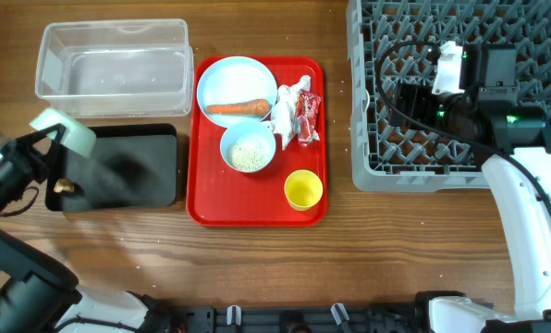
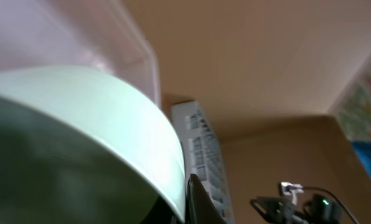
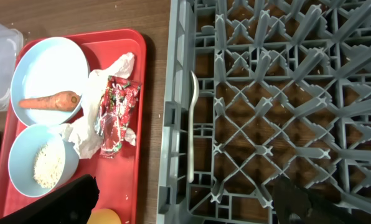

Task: Sort waste into correct bins and load items into the dishwasher rack

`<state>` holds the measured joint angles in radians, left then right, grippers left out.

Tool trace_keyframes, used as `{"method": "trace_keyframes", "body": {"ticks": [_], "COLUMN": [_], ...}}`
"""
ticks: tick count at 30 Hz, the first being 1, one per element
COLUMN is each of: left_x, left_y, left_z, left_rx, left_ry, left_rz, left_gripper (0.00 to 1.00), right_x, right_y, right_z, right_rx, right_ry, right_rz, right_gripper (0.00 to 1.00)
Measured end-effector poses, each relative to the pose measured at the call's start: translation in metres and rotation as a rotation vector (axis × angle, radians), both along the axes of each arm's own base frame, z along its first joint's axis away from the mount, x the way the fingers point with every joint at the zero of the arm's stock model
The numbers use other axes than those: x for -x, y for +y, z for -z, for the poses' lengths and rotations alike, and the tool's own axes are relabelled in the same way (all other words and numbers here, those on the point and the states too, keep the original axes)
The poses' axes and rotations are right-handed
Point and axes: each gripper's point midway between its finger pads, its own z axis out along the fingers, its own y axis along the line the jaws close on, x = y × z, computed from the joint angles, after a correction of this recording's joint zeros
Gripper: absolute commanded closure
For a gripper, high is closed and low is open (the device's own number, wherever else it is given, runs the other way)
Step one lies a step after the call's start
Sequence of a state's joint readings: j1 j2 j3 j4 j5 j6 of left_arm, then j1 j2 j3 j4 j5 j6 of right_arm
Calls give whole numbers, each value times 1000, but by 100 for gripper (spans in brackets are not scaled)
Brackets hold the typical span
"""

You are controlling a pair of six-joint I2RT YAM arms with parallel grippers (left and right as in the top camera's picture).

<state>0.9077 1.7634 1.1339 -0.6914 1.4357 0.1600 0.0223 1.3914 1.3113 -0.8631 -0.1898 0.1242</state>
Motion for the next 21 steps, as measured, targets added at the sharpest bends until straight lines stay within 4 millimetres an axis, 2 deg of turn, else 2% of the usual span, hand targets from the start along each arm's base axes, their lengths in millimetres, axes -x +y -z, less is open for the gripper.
{"method": "trace_keyframes", "body": {"ticks": [4,7,9,10,11,13,16,17,19,21], "left_x": [-3,-16,-26,-29,-30,-20,-1,10,23,31], "left_y": [-5,-34,-66,-93,-120,-165,-211,-228,-252,-269], "left_z": [15,12,-3,-14,-24,-31,-9,7,30,50], "left_rx": [-42,-132,-259,-340,-413,-538,-667,-732,-835,-910], "left_ry": [77,123,150,160,166,215,330,398,467,513], "left_rz": [2,71,125,162,201,255,356,414,503,568], "left_gripper": [96,96,96,96,96,96,96,96,96,96], "right_x": [-1,-1,-1,-1,-1,-1,-1,-1,-1,-1], "right_y": [0,0,0,0,0,0,0,0,0,0], "right_z": [-1,0,0,0,0,0,0,-1,0,0], "right_rx": [0,0,0,0,0,0,0,0,-1,-1], "right_ry": [-4,-3,-3,-3,-3,-3,-3,-4,-3,-3], "right_rz": [0,0,0,0,0,0,0,0,0,0], "right_gripper": [6,5,4,4,4,2,2,2,2,2]}}
